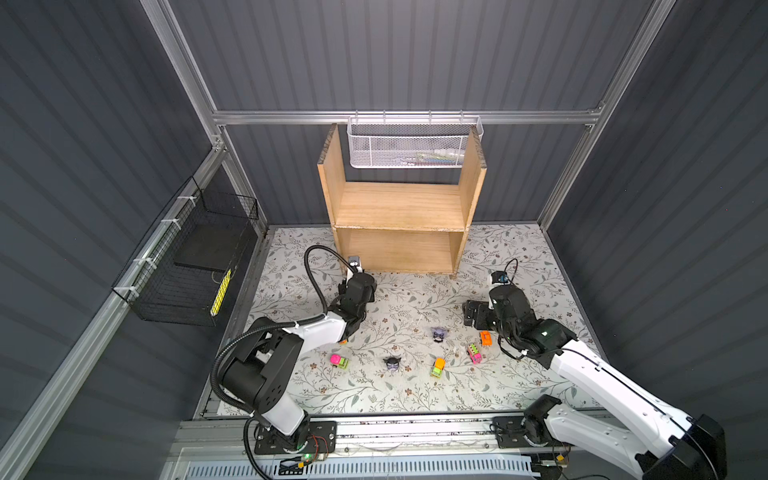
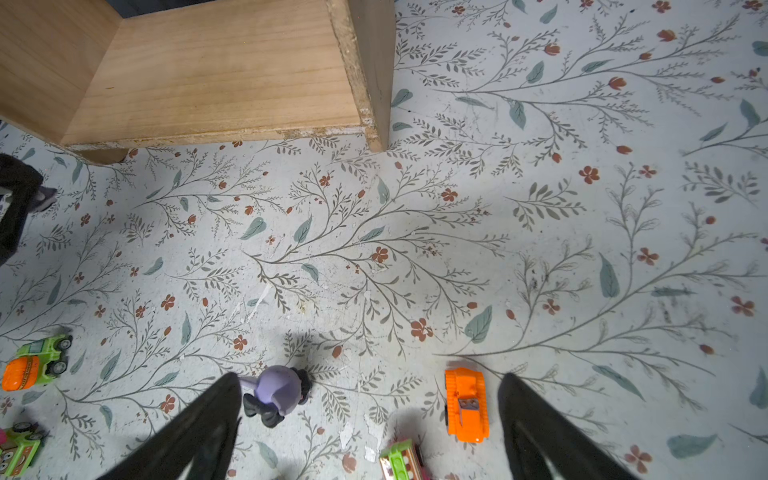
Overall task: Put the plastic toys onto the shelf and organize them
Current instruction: 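Carry the cat toy with the left gripper toward the lower shelf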
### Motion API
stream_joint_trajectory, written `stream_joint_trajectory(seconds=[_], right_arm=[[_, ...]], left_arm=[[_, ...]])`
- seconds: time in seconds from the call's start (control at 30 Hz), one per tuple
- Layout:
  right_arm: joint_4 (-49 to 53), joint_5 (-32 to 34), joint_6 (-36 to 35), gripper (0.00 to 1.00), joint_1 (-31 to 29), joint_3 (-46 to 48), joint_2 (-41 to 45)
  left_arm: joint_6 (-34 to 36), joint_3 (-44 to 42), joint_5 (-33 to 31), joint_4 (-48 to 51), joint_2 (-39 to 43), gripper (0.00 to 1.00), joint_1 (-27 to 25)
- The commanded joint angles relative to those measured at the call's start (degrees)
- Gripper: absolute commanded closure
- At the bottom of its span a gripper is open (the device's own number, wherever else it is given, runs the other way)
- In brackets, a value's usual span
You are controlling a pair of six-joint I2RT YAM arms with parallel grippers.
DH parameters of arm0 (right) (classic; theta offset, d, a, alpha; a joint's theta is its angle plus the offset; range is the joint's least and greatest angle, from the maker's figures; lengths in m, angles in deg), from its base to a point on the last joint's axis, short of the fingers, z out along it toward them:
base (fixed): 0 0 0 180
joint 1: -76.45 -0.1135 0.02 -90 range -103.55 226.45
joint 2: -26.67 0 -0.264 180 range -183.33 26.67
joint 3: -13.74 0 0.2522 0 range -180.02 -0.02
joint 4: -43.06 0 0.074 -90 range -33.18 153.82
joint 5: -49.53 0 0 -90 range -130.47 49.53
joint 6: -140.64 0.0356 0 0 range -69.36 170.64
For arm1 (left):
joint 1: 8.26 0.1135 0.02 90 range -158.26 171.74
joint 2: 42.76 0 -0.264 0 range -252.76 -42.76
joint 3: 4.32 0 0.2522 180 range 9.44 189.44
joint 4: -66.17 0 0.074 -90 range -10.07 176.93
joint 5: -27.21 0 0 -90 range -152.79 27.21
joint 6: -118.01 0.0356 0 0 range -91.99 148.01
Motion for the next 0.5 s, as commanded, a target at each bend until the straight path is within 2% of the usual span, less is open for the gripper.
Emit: stream_joint_trajectory(seconds=[0.0, 0.47], right_arm=[[-0.2, 1.0, -1.0, 0.05, 0.2, -1.0, -0.6], [-1.8, 0.8, -1.5, 0.05, 1.4, -0.1, -2.2]], left_arm=[[2.8, 3.8, 0.9, -4.6, -2.3, 0.75, 1.0], [1.0, 11.0, 5.1, -8.1, -12.0, 0.75, 6.3]])
